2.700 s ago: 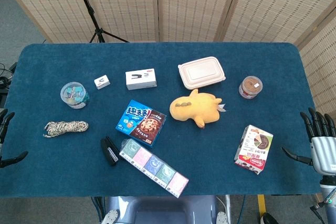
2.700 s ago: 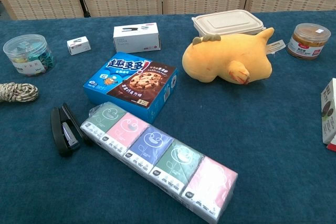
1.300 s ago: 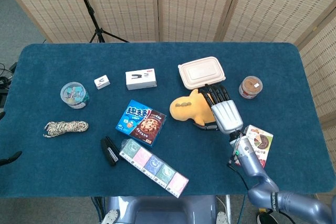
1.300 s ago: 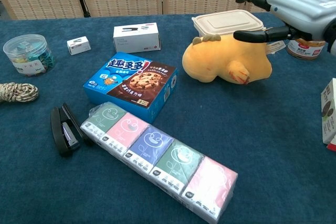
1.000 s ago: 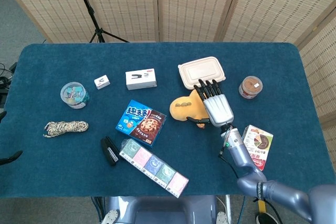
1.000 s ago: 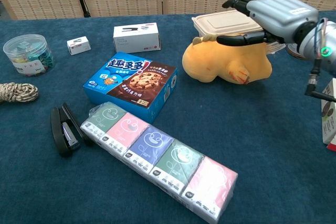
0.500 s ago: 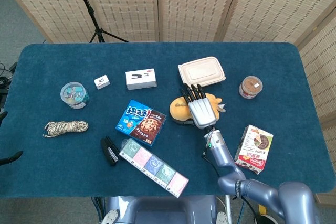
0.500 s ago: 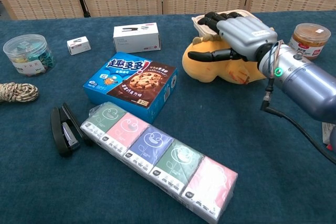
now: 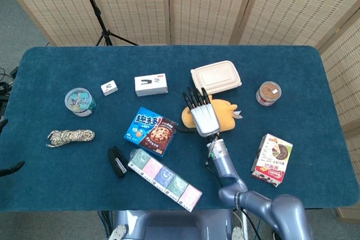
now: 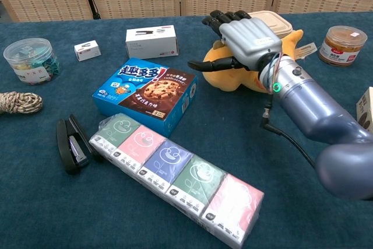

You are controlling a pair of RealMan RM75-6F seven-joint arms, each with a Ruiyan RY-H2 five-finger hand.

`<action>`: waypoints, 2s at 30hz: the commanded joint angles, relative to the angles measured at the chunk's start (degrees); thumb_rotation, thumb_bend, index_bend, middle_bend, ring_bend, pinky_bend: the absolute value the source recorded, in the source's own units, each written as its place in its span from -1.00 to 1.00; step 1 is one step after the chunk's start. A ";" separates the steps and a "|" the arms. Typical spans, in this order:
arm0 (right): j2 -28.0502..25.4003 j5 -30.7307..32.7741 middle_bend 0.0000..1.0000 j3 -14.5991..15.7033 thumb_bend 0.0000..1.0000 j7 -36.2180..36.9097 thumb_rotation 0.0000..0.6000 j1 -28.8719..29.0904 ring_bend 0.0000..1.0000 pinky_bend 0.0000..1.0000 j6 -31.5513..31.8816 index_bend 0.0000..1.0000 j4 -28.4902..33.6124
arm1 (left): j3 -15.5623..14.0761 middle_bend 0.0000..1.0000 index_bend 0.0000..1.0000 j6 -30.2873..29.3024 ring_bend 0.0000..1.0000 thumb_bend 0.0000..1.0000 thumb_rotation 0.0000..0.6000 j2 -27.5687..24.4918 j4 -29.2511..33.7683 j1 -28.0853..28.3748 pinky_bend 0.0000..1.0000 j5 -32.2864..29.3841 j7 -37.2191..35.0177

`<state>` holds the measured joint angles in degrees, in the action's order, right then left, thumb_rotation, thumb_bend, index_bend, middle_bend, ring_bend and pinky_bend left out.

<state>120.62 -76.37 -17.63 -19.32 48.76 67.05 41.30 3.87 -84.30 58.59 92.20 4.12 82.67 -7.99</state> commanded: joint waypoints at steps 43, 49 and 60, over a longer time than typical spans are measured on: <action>-10.89 5.66 -1.00 1.48 -1.00 3.21 -0.89 -9.68 -1.00 -1.00 -3.15 -1.00 16.75 | 0.05 -1.00 -1.00 -0.19 -1.00 -1.00 1.00 -0.29 -0.17 -0.23 -1.00 -0.11 -1.00; -12.76 5.19 -1.00 1.87 -1.00 5.40 -0.86 -10.34 -1.00 -1.00 -3.37 -1.00 17.94 | -0.05 -1.00 -1.00 -0.25 -1.00 -1.00 1.00 -0.46 -0.34 -0.29 -1.00 0.15 -1.56; -16.59 3.97 -1.00 2.91 -1.00 13.17 -0.87 -11.48 -1.00 -1.00 -5.31 -1.00 18.27 | -0.05 -1.00 -1.00 -0.37 -1.00 -1.00 1.00 -0.37 -0.34 -0.37 -1.00 0.13 -1.38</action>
<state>104.73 -71.78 -15.19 -7.64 37.60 62.09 59.98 3.82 -84.67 58.21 91.86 3.76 82.82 -9.38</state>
